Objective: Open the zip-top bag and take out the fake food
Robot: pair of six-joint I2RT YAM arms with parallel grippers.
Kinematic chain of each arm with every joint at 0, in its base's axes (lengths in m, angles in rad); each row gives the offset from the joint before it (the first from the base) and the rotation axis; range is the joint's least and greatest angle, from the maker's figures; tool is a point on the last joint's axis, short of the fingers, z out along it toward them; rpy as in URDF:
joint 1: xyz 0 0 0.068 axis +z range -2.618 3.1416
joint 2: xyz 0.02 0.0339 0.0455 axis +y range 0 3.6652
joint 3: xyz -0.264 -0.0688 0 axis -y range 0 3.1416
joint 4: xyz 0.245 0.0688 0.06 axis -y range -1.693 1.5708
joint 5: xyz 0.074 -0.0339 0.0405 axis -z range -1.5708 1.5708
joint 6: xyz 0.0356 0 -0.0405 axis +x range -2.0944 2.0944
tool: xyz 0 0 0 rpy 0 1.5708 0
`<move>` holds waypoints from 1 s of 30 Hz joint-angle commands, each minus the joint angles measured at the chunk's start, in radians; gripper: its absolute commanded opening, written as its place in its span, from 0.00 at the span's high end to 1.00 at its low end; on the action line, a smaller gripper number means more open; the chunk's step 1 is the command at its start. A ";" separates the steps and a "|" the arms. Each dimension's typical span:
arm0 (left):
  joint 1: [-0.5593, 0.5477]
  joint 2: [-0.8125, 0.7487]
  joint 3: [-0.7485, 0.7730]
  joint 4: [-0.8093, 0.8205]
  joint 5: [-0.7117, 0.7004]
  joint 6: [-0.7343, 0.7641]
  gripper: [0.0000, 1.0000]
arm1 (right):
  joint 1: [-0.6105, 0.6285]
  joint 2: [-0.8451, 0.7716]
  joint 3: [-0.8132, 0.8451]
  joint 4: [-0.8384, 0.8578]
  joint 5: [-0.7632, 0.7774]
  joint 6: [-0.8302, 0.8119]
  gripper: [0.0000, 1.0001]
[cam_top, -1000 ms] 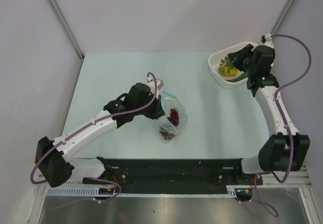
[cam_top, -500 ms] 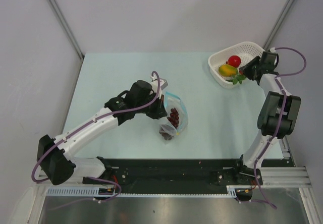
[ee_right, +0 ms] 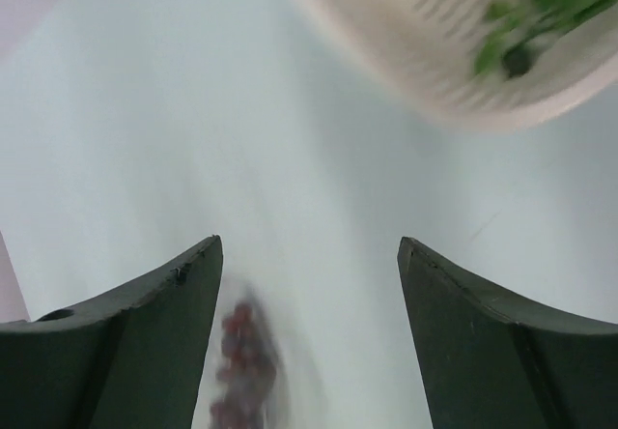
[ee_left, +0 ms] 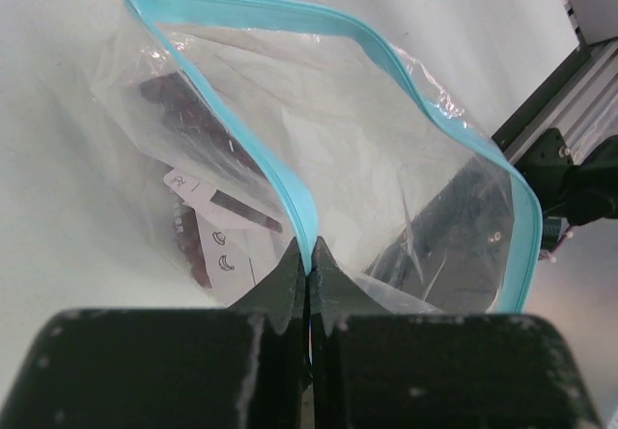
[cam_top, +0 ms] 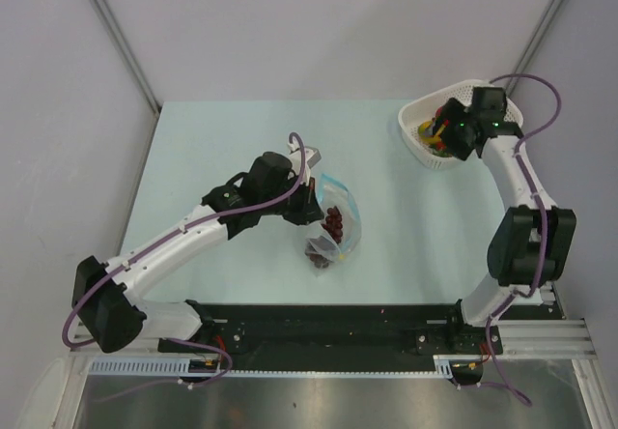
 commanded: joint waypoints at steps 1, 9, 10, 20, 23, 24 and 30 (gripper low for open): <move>0.006 0.002 0.031 0.079 0.026 -0.050 1.00 | 0.277 -0.250 -0.066 -0.166 0.035 -0.094 0.23; 0.006 0.002 0.033 0.066 0.017 -0.061 1.00 | 0.738 -0.461 -0.112 -0.217 0.275 -0.025 0.32; 0.006 0.002 0.033 0.063 0.017 -0.062 1.00 | 0.757 -0.455 -0.112 -0.219 0.276 -0.007 0.37; 0.006 -0.024 0.024 0.076 -0.001 -0.093 1.00 | 0.919 -0.295 -0.112 -0.173 0.251 0.078 0.62; 0.006 -0.031 0.022 0.073 -0.007 -0.093 1.00 | 0.921 -0.265 -0.112 -0.187 0.254 0.081 0.70; 0.006 -0.033 0.018 0.072 -0.009 -0.094 1.00 | 0.921 -0.245 -0.113 -0.188 0.253 0.085 0.73; 0.004 -0.034 -0.016 0.120 0.008 -0.134 1.00 | 0.930 -0.159 -0.115 -0.168 0.202 0.176 0.85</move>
